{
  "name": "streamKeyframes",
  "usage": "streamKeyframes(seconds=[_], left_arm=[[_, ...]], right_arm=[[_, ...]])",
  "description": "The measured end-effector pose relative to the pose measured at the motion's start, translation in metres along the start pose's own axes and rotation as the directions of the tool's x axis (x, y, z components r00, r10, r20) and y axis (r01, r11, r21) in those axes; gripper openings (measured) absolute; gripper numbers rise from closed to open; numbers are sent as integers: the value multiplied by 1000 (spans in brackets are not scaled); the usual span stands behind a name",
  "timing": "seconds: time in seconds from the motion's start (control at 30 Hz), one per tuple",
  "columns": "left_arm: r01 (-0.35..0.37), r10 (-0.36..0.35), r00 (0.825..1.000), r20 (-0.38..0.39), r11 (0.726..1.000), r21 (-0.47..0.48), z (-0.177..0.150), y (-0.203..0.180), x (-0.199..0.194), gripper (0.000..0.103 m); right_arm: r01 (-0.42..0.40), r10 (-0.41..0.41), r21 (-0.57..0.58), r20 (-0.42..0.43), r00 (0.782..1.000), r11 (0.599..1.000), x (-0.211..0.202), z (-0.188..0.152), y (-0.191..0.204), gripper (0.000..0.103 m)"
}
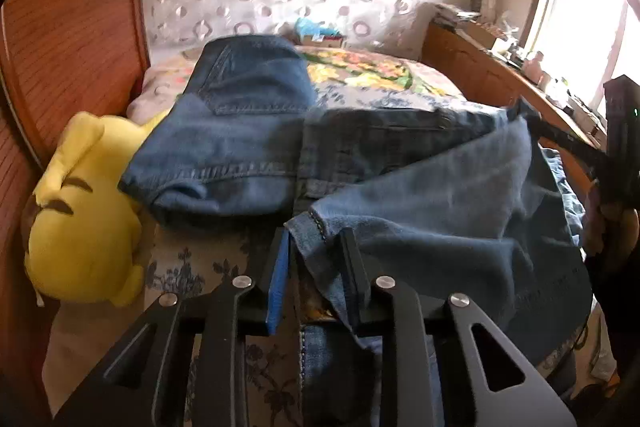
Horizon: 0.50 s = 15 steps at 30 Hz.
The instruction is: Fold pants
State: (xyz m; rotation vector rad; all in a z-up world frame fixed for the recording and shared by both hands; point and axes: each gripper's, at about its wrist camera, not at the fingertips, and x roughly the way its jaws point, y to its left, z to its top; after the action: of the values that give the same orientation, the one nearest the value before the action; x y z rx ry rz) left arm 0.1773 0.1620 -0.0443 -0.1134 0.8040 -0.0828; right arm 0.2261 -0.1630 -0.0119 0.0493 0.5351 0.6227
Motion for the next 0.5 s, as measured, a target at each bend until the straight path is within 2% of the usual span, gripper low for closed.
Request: streamKeyframes(seconds=[0.03, 0.17, 0.4, 0.5], left_arm=[[3, -3, 1000, 2, 1000, 7, 1, -1, 0, 19], [16, -16, 1000, 24, 999, 31, 6, -6, -4, 5], [-24, 17, 988, 153, 999, 44, 42, -14, -29, 3], [-61, 48, 984, 170, 996, 71, 59, -16, -27, 3]], right_arm=[[5, -5, 8, 18, 1000, 1000, -2, 2, -2, 6], [28, -28, 2, -18, 999, 1000, 12, -1, -8, 6], [42, -41, 19, -74, 996, 999, 26, 1, -18, 7], [59, -58, 15, -72, 996, 998, 21, 8, -15, 7]])
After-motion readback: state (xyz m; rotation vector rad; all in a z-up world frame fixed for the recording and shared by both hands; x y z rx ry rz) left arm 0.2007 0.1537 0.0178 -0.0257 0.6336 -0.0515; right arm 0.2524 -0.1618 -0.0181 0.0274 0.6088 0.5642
